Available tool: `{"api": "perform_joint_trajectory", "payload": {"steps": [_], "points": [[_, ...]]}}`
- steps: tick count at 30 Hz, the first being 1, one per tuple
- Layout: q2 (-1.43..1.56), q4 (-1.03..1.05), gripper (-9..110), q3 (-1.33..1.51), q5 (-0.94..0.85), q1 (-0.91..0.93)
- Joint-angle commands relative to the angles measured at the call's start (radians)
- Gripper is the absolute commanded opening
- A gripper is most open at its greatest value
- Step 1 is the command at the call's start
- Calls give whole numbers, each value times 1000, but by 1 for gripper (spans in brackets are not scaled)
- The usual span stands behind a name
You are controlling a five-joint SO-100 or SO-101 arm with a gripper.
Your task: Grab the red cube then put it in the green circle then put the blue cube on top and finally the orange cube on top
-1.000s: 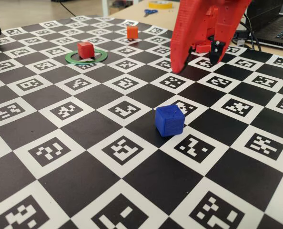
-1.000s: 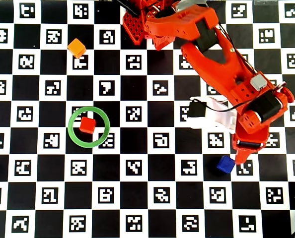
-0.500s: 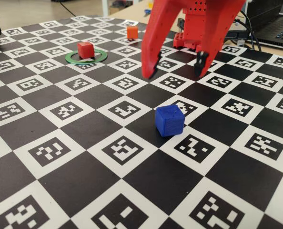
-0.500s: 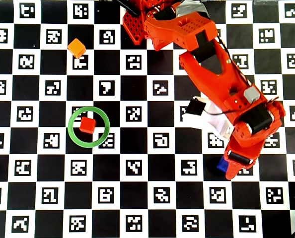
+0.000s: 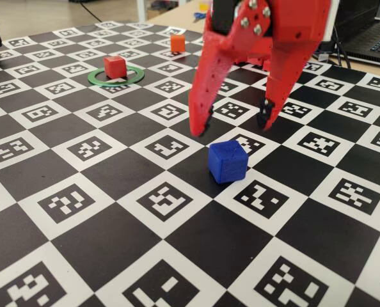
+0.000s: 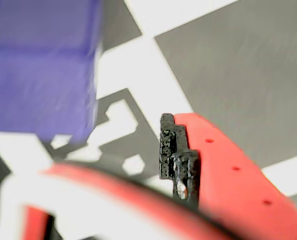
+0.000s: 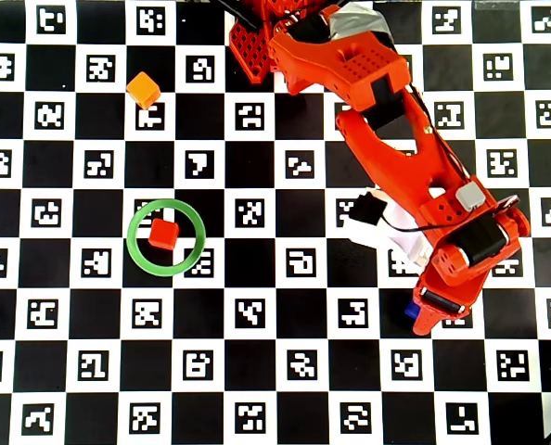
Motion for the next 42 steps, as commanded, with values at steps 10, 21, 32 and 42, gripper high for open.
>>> {"api": "perform_joint_trajectory", "payload": {"steps": [10, 21, 32, 42], "points": [[6, -41, 36, -100, 8, 6], [-20, -52, 35, -103, 11, 26], [-35, -72, 35, -98, 5, 44], [-48, -101, 34, -63, 2, 46]]}}
